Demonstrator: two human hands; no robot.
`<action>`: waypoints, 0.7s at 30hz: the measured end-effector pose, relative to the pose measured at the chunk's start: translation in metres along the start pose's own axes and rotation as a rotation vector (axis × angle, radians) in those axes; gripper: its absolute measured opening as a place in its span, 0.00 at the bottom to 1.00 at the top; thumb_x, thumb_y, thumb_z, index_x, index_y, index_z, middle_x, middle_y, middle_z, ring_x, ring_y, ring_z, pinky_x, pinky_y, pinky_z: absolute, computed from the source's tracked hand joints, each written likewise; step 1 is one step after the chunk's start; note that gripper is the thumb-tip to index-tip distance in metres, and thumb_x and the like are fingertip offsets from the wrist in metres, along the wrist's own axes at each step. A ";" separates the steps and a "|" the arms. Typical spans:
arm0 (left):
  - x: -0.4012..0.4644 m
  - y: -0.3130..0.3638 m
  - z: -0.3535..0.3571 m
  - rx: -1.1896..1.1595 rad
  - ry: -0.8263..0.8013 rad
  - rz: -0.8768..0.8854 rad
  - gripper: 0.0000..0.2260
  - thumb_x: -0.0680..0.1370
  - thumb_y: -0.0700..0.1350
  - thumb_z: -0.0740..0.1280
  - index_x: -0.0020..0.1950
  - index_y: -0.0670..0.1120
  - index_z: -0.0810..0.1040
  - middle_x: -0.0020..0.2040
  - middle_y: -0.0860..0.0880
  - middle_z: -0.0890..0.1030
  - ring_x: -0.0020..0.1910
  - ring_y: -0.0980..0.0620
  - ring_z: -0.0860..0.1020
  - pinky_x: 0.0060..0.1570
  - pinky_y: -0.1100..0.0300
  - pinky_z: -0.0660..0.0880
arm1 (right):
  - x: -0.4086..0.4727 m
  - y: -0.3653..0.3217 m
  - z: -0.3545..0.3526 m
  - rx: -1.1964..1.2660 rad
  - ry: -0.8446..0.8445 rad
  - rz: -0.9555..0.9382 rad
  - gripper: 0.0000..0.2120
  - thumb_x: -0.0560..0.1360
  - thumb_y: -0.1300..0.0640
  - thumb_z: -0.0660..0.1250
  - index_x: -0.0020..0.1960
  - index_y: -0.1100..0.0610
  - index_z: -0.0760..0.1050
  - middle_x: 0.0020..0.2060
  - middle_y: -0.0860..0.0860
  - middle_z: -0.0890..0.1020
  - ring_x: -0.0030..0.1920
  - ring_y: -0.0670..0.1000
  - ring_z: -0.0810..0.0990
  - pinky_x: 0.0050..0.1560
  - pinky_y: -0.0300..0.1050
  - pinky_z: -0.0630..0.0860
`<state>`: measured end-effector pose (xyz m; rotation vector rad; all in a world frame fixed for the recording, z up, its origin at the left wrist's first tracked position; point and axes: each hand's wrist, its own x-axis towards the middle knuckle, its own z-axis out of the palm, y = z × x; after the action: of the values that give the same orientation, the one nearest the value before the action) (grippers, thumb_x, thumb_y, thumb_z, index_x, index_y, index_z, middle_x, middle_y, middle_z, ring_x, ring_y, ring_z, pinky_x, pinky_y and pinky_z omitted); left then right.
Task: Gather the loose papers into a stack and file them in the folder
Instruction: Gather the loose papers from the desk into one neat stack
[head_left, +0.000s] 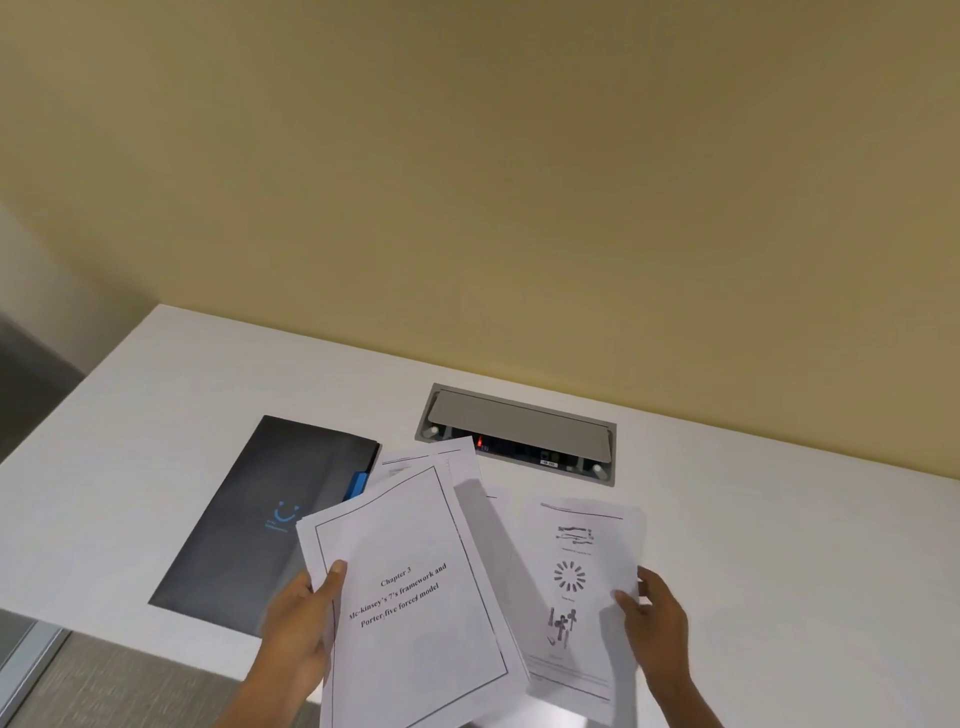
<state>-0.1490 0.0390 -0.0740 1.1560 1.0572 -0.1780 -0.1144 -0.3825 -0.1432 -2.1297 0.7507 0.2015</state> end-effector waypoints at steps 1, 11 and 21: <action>0.000 0.001 0.001 0.011 -0.004 0.001 0.05 0.82 0.46 0.71 0.56 0.48 0.83 0.50 0.44 0.90 0.54 0.35 0.86 0.54 0.33 0.82 | -0.001 0.001 -0.006 0.013 0.016 -0.010 0.14 0.78 0.65 0.74 0.61 0.56 0.83 0.49 0.53 0.87 0.46 0.61 0.86 0.54 0.59 0.83; -0.006 0.012 0.027 0.043 -0.115 0.035 0.08 0.83 0.45 0.69 0.60 0.46 0.84 0.53 0.43 0.90 0.55 0.37 0.86 0.54 0.38 0.83 | -0.018 -0.044 -0.052 0.240 0.015 -0.059 0.11 0.80 0.63 0.72 0.48 0.47 0.85 0.42 0.40 0.89 0.45 0.37 0.86 0.44 0.38 0.76; -0.013 0.016 0.052 0.139 -0.209 0.085 0.09 0.82 0.45 0.71 0.62 0.50 0.83 0.54 0.46 0.90 0.52 0.41 0.88 0.41 0.48 0.86 | -0.044 -0.089 -0.034 0.407 -0.266 -0.099 0.13 0.81 0.60 0.72 0.50 0.42 0.89 0.48 0.44 0.91 0.47 0.41 0.89 0.42 0.31 0.81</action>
<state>-0.1152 -0.0011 -0.0537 1.2759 0.8198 -0.3023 -0.1020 -0.3481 -0.0450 -1.7065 0.4812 0.2505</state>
